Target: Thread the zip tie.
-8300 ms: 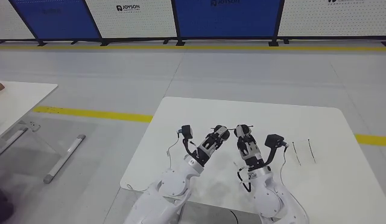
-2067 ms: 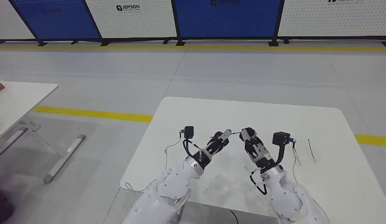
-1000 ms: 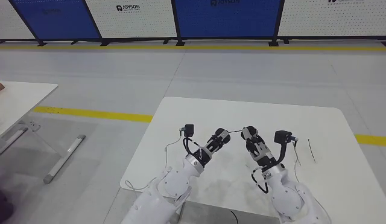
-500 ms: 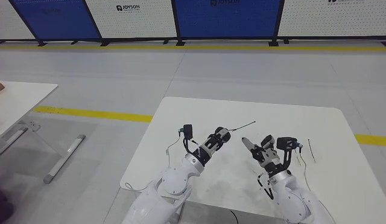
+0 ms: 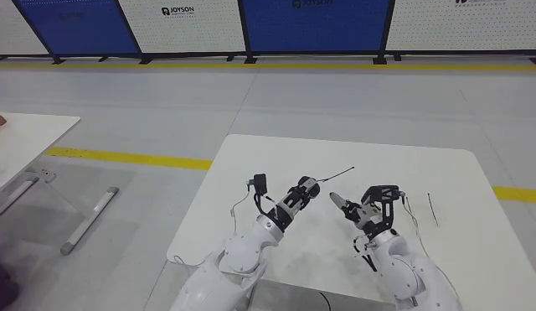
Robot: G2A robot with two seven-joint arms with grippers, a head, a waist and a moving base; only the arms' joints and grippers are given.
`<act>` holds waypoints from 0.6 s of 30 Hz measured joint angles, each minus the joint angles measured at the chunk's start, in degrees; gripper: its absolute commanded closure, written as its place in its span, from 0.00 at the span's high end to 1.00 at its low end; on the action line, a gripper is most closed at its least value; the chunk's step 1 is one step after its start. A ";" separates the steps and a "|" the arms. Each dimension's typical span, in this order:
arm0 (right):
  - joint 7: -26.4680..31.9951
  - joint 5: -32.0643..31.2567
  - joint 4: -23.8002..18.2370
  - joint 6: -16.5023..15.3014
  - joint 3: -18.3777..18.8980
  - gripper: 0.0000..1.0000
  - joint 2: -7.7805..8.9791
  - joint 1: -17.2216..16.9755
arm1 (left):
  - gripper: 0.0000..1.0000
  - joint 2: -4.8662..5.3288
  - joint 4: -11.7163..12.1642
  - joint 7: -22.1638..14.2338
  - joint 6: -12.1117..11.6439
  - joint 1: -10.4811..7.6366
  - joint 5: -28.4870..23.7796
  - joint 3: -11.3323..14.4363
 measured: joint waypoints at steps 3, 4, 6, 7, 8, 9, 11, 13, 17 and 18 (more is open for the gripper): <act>-0.10 1.05 -0.26 -1.05 -0.07 1.00 -0.03 -0.14 | 0.00 -0.02 0.08 0.07 0.10 -0.02 0.04 0.09; -0.42 1.99 -0.60 -2.17 -0.08 1.00 -0.04 -0.20 | 0.00 -0.04 0.18 0.12 0.12 -0.07 0.20 0.26; -0.71 3.45 -0.99 -3.78 -0.22 1.00 -0.09 -0.29 | 0.00 -0.09 0.30 0.15 0.01 -0.17 0.73 0.64; -0.71 3.84 -1.09 -4.18 -0.34 0.48 -0.11 -0.24 | 0.00 -0.12 0.35 0.26 -0.08 -0.22 1.08 0.89; -0.77 3.97 -1.10 -4.26 -0.46 0.49 -0.13 -0.17 | 0.00 -0.15 0.36 0.36 -0.12 -0.26 1.26 1.05; -0.87 4.06 -1.04 -4.26 -0.60 0.48 -0.17 -0.07 | 0.00 -0.17 0.36 0.47 -0.15 -0.30 1.41 1.19; -1.03 4.13 -0.72 -4.09 -0.96 0.45 -0.27 0.21 | 0.00 -0.21 0.36 0.72 -0.19 -0.38 1.77 1.40; -1.03 4.17 -0.47 -4.06 -1.25 0.38 -0.33 0.46 | 0.00 -0.24 0.36 1.03 -0.19 -0.38 2.21 1.56; -1.08 4.01 -0.37 -4.29 -1.61 0.34 -0.38 0.72 | 0.00 -0.27 0.37 1.41 -0.16 -0.24 3.20 1.99; -1.02 4.02 -0.40 -4.44 -1.67 0.33 -0.39 0.75 | 0.00 -0.29 0.37 1.52 -0.16 -0.22 3.44 2.10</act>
